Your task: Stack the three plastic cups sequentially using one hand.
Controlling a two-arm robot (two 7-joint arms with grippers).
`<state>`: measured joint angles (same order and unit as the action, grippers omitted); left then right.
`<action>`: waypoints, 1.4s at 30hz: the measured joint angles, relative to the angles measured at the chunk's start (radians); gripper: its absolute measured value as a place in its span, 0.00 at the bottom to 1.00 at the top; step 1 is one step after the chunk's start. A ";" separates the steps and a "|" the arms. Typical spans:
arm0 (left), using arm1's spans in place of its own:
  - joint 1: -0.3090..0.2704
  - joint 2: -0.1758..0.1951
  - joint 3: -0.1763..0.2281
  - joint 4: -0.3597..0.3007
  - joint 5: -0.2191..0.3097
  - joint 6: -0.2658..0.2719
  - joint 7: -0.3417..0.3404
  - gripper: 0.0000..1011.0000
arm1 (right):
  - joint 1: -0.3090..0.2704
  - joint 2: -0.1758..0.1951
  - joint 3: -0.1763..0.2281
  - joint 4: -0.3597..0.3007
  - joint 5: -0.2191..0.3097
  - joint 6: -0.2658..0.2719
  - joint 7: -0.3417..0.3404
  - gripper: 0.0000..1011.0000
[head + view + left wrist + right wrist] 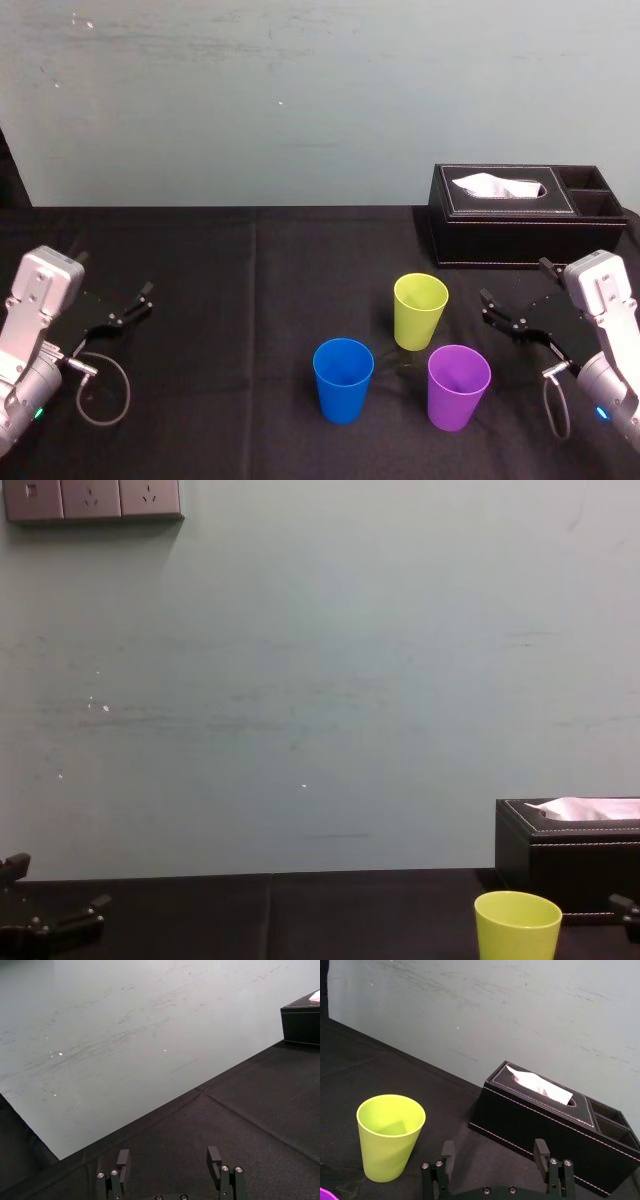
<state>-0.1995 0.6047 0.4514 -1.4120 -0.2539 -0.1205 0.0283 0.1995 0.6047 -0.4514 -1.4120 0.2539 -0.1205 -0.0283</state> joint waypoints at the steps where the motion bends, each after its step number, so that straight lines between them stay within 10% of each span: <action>1: 0.000 0.000 0.000 0.000 0.000 0.000 0.000 0.99 | 0.000 0.000 0.000 0.000 0.000 0.000 0.000 0.99; 22: 0.000 0.000 0.000 0.000 0.000 0.000 0.000 0.99 | -0.070 0.009 0.052 -0.102 -0.011 -0.001 -0.006 0.99; 42: 0.000 0.000 0.000 0.000 0.000 0.000 0.000 0.99 | -0.419 0.139 0.238 -0.415 0.146 0.175 0.018 0.99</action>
<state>-0.1996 0.6047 0.4514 -1.4120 -0.2539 -0.1205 0.0283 -0.2190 0.7434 -0.2137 -1.8266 0.3997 0.0548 -0.0099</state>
